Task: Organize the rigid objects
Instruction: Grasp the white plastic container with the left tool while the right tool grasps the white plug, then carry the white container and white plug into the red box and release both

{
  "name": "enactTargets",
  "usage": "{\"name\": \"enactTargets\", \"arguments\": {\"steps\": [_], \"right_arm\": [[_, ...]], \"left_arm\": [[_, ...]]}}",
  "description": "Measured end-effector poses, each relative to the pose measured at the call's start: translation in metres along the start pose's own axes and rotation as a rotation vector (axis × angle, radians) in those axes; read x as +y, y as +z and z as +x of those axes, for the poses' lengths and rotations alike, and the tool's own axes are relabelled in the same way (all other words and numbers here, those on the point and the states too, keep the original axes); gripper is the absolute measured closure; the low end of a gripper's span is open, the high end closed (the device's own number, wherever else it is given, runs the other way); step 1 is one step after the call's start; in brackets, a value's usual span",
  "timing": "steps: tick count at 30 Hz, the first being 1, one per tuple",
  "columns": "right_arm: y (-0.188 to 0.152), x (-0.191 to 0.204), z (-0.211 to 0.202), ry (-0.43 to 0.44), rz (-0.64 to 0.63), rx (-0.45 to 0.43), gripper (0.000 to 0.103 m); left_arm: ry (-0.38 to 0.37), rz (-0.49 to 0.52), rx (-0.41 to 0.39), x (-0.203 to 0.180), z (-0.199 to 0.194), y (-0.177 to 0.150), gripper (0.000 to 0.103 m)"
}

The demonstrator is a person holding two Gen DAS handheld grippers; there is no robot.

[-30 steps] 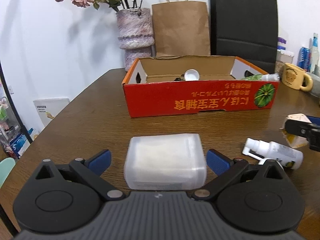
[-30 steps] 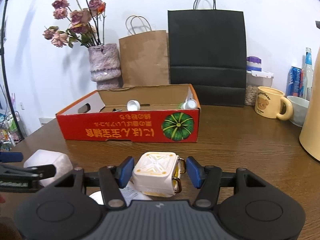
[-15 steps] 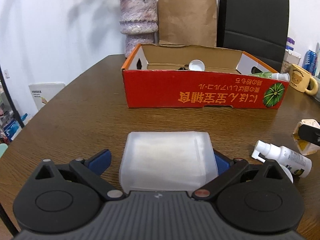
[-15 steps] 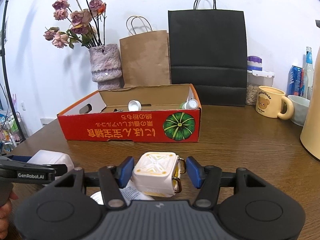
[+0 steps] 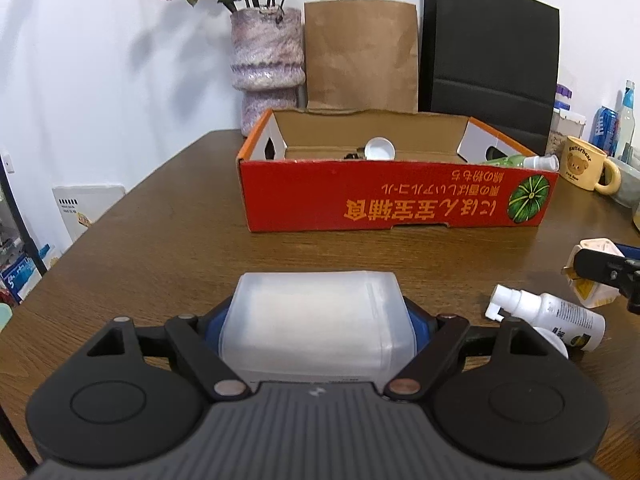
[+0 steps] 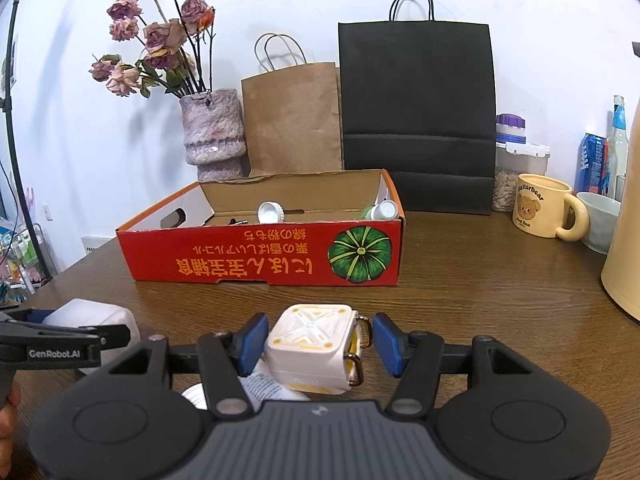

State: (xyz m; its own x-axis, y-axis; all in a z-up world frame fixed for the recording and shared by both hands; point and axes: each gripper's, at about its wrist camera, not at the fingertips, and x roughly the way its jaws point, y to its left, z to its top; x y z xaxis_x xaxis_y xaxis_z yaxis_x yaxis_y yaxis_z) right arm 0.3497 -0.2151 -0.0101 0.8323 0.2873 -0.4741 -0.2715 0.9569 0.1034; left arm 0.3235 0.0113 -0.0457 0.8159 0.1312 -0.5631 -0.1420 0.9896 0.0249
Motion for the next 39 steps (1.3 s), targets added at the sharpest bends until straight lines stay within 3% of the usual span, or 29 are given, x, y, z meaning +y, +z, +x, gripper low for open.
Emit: {"name": "enactTargets", "arguments": {"steps": [11,21,39], "right_arm": [[0.007,0.006,-0.005,0.020,0.003,-0.037,0.046],[0.032,0.022,-0.009,0.048,-0.010,-0.099,0.046],[0.091,0.028,0.027,0.064,0.001,-0.186,0.046]], "left_arm": [[0.003,-0.036,-0.070,0.001,-0.020,0.011,0.019],[-0.009,-0.077,-0.124,-0.001,-0.036,0.045,0.019],[0.007,-0.163,-0.182,-0.008,-0.004,0.115,0.019]]}}
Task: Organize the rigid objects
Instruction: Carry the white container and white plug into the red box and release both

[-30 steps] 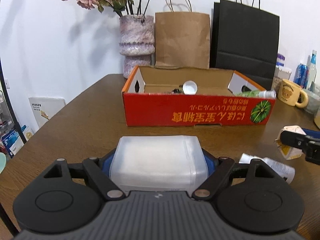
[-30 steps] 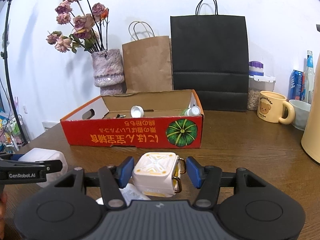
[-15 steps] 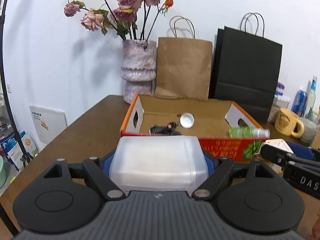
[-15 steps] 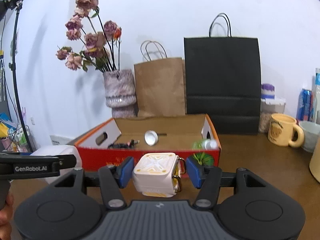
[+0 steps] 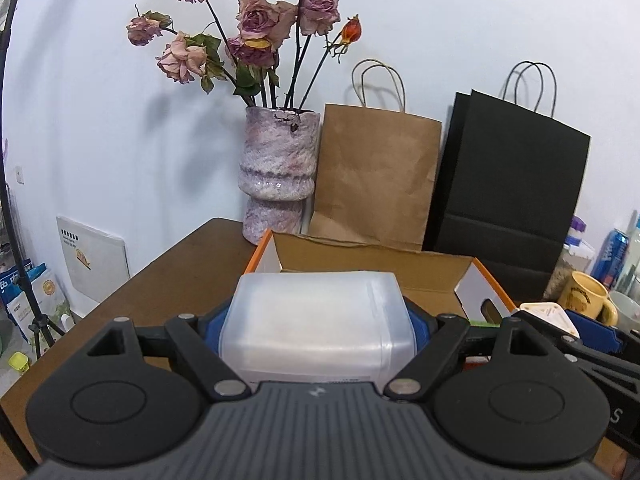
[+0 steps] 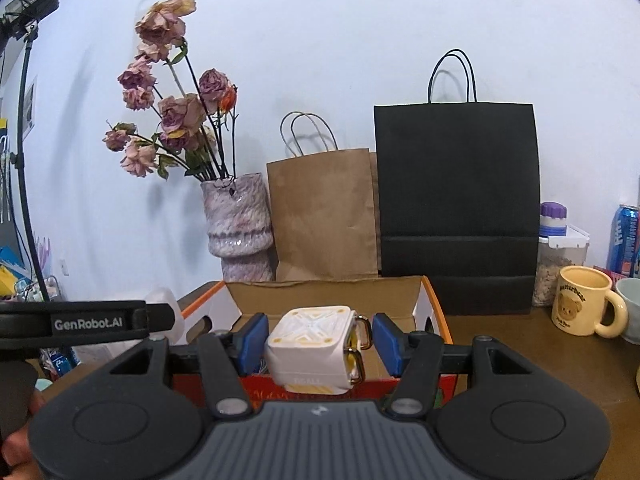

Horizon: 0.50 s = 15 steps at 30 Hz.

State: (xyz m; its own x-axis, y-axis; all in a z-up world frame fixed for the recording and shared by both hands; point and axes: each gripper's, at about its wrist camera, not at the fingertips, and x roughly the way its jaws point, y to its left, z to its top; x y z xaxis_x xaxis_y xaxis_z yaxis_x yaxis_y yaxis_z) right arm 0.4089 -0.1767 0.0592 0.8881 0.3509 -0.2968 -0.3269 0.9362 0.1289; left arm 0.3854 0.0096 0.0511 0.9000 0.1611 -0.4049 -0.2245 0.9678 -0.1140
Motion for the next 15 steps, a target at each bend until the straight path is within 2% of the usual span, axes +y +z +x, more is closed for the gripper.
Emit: {"name": "enactTargets", "arguments": {"steps": [15], "right_arm": [[0.019,-0.012,0.054,0.012,-0.012,-0.002,0.046]], "left_arm": [[0.035,0.004,-0.003,-0.006,0.051,0.020,0.019]]}}
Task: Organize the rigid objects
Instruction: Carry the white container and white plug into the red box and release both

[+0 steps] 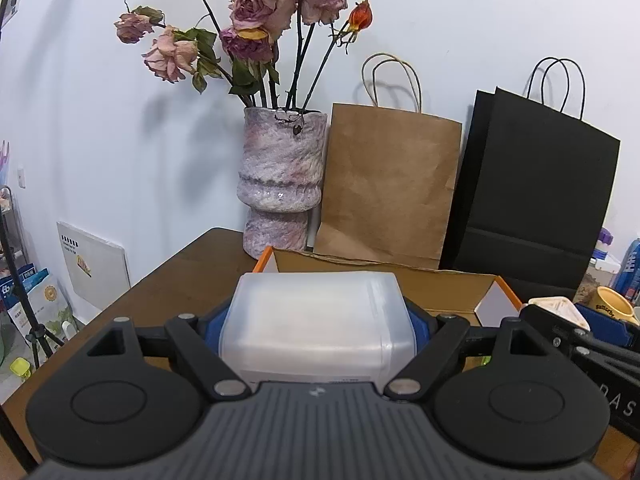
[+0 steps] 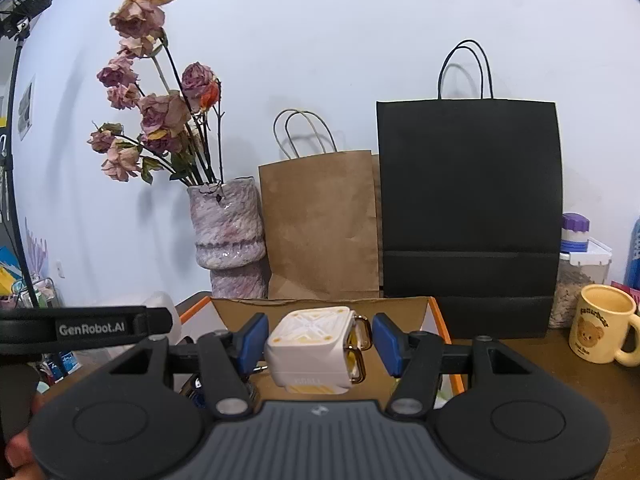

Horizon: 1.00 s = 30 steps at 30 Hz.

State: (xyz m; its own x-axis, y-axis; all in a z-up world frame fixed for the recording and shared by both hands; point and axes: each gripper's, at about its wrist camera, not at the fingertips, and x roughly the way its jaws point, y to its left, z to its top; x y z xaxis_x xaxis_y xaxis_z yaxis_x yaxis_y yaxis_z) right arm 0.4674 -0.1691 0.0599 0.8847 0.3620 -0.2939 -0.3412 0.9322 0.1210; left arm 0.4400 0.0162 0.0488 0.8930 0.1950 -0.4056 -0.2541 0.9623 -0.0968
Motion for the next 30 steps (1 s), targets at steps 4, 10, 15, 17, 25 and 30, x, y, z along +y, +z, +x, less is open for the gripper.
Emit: {"name": "enactTargets", "arguments": {"steps": [4,10,15,17,25,30], "right_arm": [[0.004,-0.003,0.013,0.003,-0.010,0.002,0.046],[0.008,-0.008,0.034,0.011,-0.022,0.010,0.046],[0.009,-0.012,0.052,0.018,-0.032,0.033,0.046],[0.009,-0.013,0.059,0.020,-0.035,0.044,0.046],[0.006,-0.017,0.084,0.019,-0.043,0.097,0.046],[0.001,-0.017,0.100,0.022,-0.046,0.141,0.046]], "left_arm": [[0.009,0.005,0.002,-0.002,0.014,0.003,0.019],[0.017,0.022,0.007,-0.006,0.034,0.007,0.019],[0.025,0.041,0.023,-0.010,0.052,0.006,0.019],[0.028,0.047,0.030,-0.011,0.059,0.006,0.019],[0.053,0.071,0.053,-0.012,0.082,0.005,0.019],[0.071,0.086,0.081,-0.011,0.096,0.002,0.019]]}}
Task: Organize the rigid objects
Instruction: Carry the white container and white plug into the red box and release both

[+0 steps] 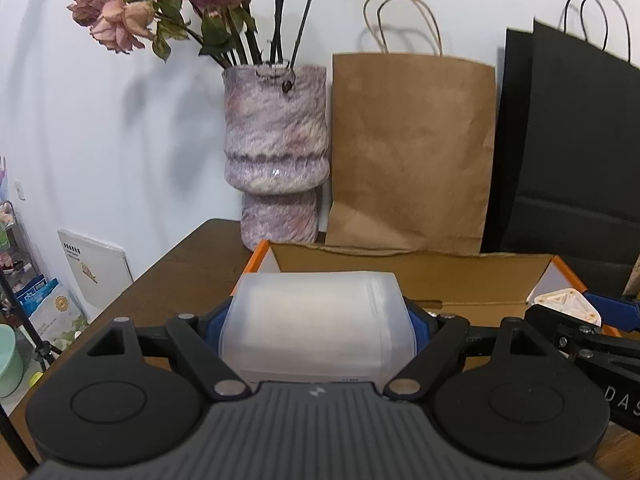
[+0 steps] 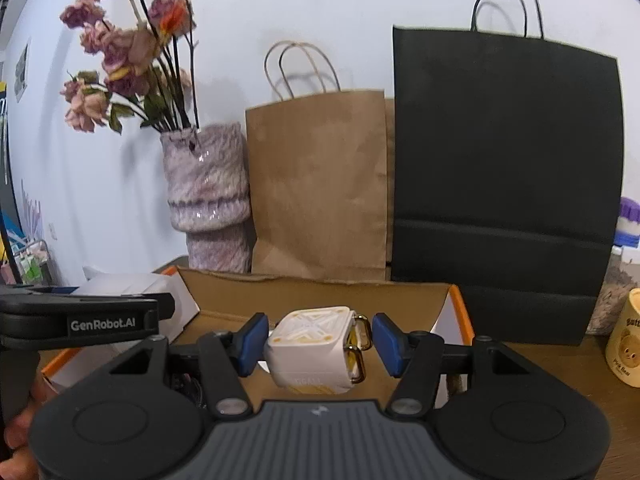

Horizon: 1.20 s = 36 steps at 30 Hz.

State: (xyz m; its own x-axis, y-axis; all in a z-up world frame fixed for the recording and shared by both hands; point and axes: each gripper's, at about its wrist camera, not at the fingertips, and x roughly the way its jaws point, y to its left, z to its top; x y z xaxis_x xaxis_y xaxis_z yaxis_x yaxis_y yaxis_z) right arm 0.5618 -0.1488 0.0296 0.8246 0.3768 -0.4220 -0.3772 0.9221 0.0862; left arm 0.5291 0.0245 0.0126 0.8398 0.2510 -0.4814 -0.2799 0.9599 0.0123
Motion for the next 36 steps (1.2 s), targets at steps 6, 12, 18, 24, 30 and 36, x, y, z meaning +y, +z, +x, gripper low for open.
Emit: {"name": "enactTargets", "arguments": {"steps": [6,12,18,24,30,36], "right_arm": [[-0.006,-0.001,0.015,0.002,0.002,0.051,0.046],[-0.013,-0.002,0.022,-0.001,0.000,0.078,0.046],[-0.014,-0.004,0.022,-0.017,0.005,0.093,0.024],[-0.012,-0.009,0.019,-0.046,0.020,0.081,0.000],[-0.013,-0.010,0.022,-0.050,0.020,0.099,0.000],[-0.014,-0.009,0.020,-0.047,0.020,0.103,0.000]], "left_arm": [[0.020,0.022,0.020,-0.001,0.011,-0.005,0.019],[0.038,0.034,0.036,-0.001,0.017,-0.009,0.019],[0.057,0.040,0.029,-0.001,0.013,-0.007,0.000],[0.068,0.029,0.025,0.000,0.013,-0.005,0.000],[0.070,0.029,0.034,0.000,0.014,-0.006,0.000],[0.068,0.015,0.034,0.004,0.010,-0.006,0.000]]}}
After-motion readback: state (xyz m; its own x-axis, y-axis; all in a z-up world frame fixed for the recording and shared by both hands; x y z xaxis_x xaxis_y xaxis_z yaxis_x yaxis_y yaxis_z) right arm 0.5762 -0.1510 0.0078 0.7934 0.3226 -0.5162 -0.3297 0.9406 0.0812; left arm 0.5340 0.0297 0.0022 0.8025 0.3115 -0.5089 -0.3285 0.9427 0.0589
